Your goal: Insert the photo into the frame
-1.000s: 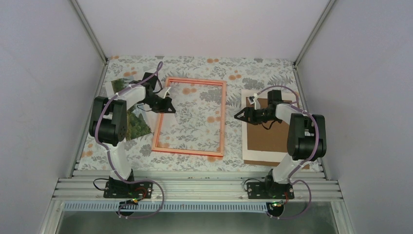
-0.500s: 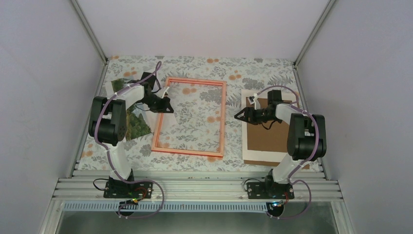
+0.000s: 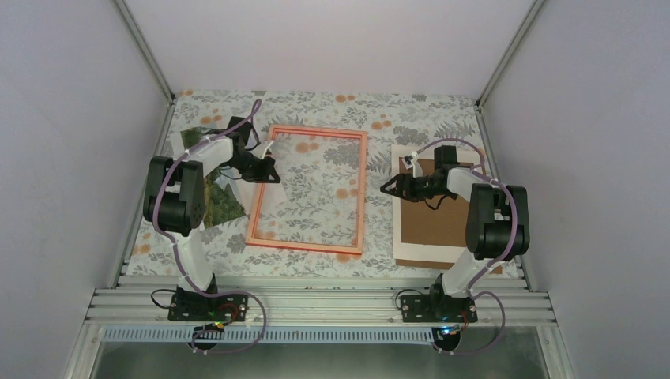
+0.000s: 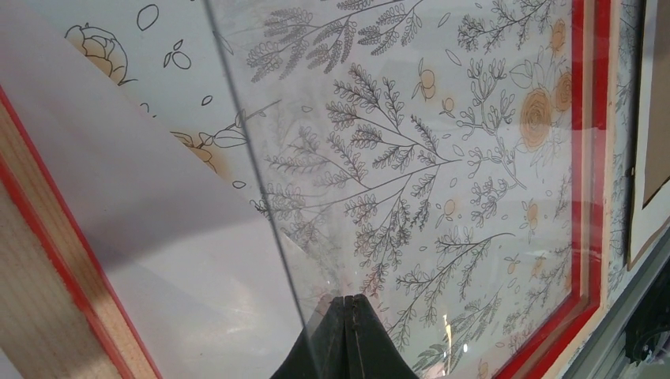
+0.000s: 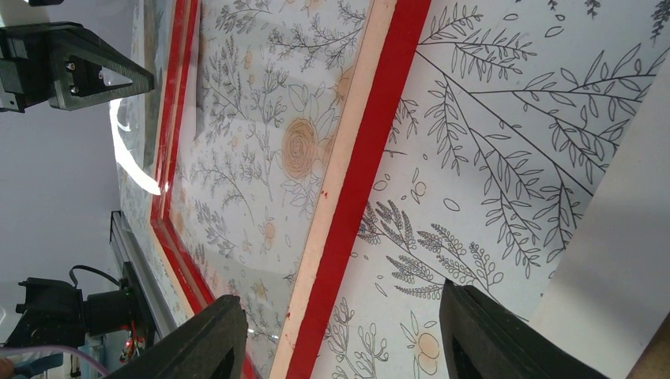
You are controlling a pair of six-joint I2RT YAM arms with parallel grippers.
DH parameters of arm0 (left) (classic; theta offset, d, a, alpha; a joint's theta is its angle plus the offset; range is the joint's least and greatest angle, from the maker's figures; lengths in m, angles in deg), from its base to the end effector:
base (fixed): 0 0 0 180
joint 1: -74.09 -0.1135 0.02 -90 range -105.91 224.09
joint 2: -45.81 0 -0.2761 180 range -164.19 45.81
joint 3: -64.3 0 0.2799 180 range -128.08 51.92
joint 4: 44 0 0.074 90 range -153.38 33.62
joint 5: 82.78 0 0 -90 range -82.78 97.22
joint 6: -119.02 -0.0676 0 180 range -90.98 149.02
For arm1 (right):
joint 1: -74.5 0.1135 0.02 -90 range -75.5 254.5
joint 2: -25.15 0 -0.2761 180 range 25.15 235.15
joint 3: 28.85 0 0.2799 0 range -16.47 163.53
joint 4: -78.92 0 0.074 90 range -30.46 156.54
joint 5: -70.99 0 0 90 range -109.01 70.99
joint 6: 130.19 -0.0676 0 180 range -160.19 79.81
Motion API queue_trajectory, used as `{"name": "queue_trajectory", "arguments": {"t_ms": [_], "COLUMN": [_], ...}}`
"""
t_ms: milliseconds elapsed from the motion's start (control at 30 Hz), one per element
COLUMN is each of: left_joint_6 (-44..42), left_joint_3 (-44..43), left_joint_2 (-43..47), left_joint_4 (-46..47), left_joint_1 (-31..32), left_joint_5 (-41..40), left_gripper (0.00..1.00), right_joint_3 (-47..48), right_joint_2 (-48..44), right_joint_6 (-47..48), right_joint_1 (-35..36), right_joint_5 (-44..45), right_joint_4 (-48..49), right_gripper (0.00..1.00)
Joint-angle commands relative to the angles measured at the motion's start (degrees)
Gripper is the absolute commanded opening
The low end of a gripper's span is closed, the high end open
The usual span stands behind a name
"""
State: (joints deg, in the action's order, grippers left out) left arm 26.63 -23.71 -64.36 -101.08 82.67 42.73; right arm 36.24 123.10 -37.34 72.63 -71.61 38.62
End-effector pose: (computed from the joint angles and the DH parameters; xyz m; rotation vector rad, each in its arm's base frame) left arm 0.3882 -0.0983 0.1403 0.3577 2.8270 -0.9251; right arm 0.3282 0.0430 0.1250 -0.2083 2.5472 1.2432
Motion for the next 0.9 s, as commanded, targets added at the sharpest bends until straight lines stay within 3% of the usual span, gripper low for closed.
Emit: {"name": "queue_trajectory", "arguments": {"t_ms": [0, 867], "left_joint_6": [-1.17, -0.75], "left_joint_3": [-1.02, -0.39], "left_joint_2": [-0.22, -1.61], "left_joint_4": [-0.69, -0.55], "left_joint_1": [-0.4, -0.41], "left_joint_5": [-0.63, -1.9], "left_gripper": [0.02, 0.02], "right_joint_3": [-0.39, -0.67], "right_joint_2": [-0.46, -0.92], "right_joint_6": [-0.01, -0.01], "right_joint_1": [0.82, 0.99], "right_joint_5": [-0.06, 0.19], "right_joint_4": [0.86, 1.16], "right_gripper": [0.61, 0.61]}}
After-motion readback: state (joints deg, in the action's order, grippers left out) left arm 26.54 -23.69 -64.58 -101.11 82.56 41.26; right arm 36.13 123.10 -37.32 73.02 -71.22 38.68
